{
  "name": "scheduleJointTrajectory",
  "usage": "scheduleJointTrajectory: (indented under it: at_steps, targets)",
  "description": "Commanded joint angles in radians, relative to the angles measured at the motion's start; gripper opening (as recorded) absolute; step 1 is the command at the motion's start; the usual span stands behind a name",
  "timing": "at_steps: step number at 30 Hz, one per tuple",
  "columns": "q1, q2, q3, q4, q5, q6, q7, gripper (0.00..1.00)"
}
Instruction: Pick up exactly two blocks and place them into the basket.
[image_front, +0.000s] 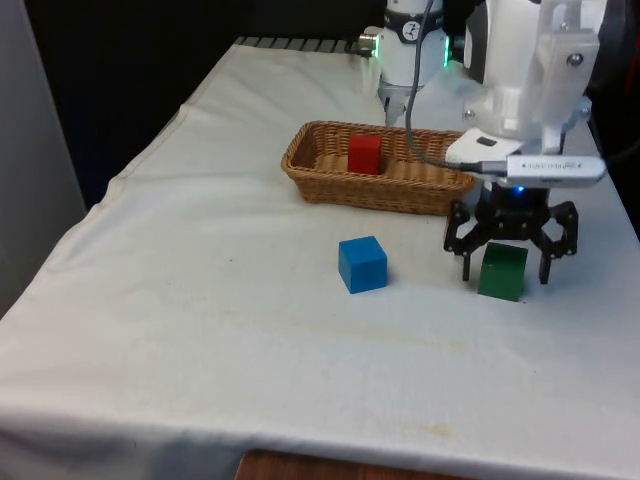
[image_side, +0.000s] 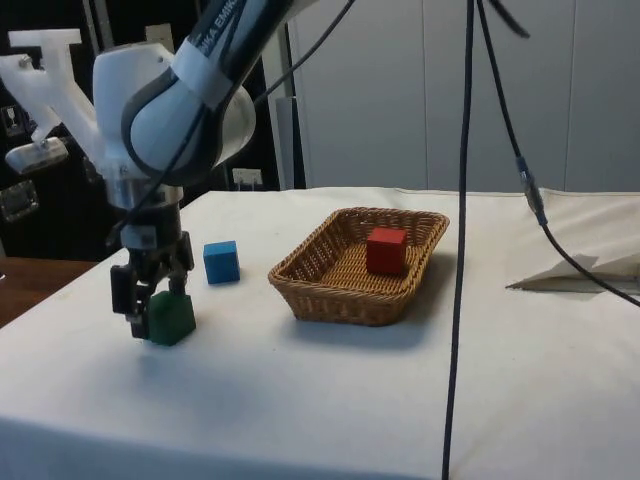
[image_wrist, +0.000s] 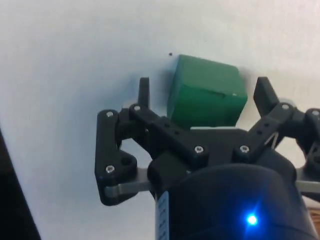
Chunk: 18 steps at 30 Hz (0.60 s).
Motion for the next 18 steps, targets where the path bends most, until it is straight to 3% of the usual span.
scheduleJointTrajectory:
  at_steps: [1, 3, 4, 5, 7, 8, 9, 11, 12, 16, 18]
  targets:
    - [0.002, 0.008, -0.004, 0.011, -0.003, -0.016, 0.006, 1.0]
    - [0.003, 0.016, -0.007, 0.02, -0.004, -0.021, 0.008, 0.97]
    - [0.004, 0.019, -0.008, 0.024, -0.005, -0.023, 0.009, 0.9]
    - [0.005, 0.023, -0.01, 0.029, -0.005, -0.027, 0.01, 0.7]
    - [0.001, 0.021, -0.004, 0.025, -0.001, -0.017, 0.001, 0.47]
    - [0.006, 0.026, -0.011, 0.033, -0.006, -0.029, 0.011, 0.47]
    - [0.006, 0.027, -0.011, 0.034, -0.006, -0.03, 0.011, 0.29]
    - [0.006, 0.028, -0.012, 0.034, -0.007, -0.03, 0.012, 0.07]
    - [0.007, 0.029, -0.013, 0.036, -0.007, -0.031, 0.013, 0.02]
    - [0.002, 0.023, -0.006, 0.028, -0.002, -0.021, 0.003, 0.03]
    - [0.007, 0.03, -0.013, 0.036, -0.007, -0.031, 0.013, 0.03]
